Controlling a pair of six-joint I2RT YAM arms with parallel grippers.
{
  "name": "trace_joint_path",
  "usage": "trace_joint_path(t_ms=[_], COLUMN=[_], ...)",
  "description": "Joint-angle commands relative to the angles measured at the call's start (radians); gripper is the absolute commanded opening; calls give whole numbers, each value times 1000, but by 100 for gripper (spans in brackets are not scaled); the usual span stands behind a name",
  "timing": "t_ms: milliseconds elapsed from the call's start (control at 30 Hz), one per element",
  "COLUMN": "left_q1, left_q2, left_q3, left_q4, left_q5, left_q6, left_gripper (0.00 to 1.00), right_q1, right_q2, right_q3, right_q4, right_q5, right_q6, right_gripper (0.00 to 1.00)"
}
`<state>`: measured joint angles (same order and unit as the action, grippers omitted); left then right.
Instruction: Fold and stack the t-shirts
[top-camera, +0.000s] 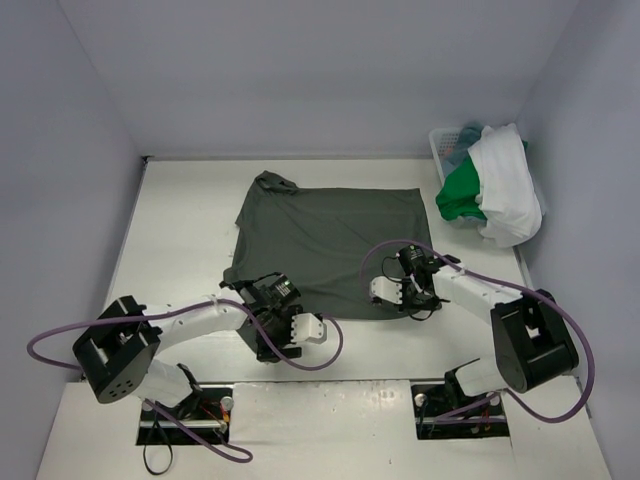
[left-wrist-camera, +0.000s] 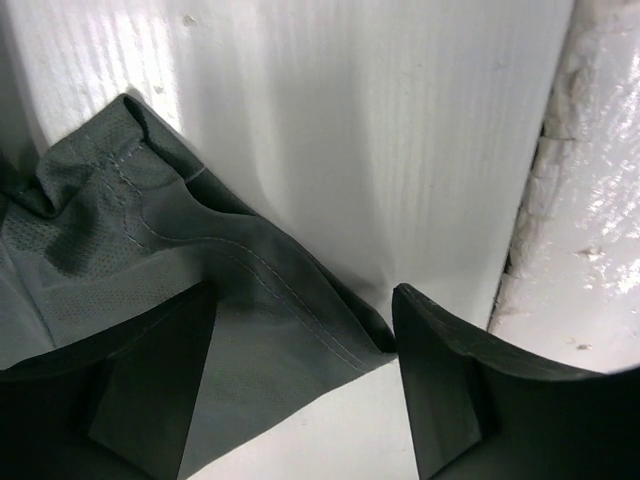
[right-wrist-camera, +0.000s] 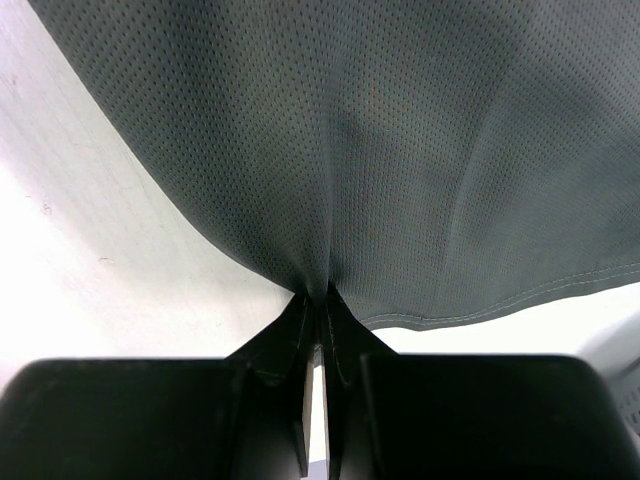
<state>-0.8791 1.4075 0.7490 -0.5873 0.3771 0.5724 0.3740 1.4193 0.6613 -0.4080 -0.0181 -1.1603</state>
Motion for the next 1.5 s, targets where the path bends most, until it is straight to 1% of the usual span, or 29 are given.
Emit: trace_joint_path(t_ms=[0, 33, 133, 300, 333, 367, 467, 500, 567, 667, 767, 833, 1067, 1233, 1467], left_q1=[-11, -12, -12, -14, -14, -15, -18, -20, -20, -18, -15, -11, 20, 68, 133], left_q2=[27, 33, 67, 126, 130, 133, 143, 145, 143, 107, 55, 13, -73, -107, -105], left_q3=[7, 7, 29, 58, 61, 62, 67, 70, 76, 75, 76, 95, 199, 246, 273], left_q4=[26, 26, 7, -25, -25, -28, -37, -37, -49, -69, -94, -115, -227, -253, -247], left_q5=[-20, -21, -30, -44, -43, -44, -53, -56, -63, -67, -107, -136, -156, -165, -165], left_q6=[-2, 0, -5, -11, -11, -11, -16, -20, -26, -26, -23, -16, -14, -8, 23], left_gripper=[64, 56, 44, 43, 41, 31, 17, 9, 0, 0, 0, 0, 0, 0, 0], right_q1=[5, 5, 5, 5, 5, 3, 3, 3, 2, -3, -7, -12, -24, -29, -32], right_q2=[-16, -16, -16, -13, -10, -13, -14, -13, -8, -10, -25, -37, -109, -148, -169], right_q3=[20, 20, 21, 29, 31, 29, 34, 34, 37, 37, 43, 47, 66, 63, 54], right_q4=[-31, -29, -31, -29, -31, -31, -31, -31, -29, -31, -29, -29, -34, -43, -51], right_q5=[15, 15, 15, 15, 15, 15, 15, 15, 15, 7, -11, -16, -26, -31, -16], right_q6=[5, 5, 5, 5, 4, 2, 2, 2, 2, 7, 17, 19, 17, 5, -35], right_gripper=[0, 0, 0, 0, 0, 0, 0, 0, 0, 0, 0, 0, 0, 0, 0])
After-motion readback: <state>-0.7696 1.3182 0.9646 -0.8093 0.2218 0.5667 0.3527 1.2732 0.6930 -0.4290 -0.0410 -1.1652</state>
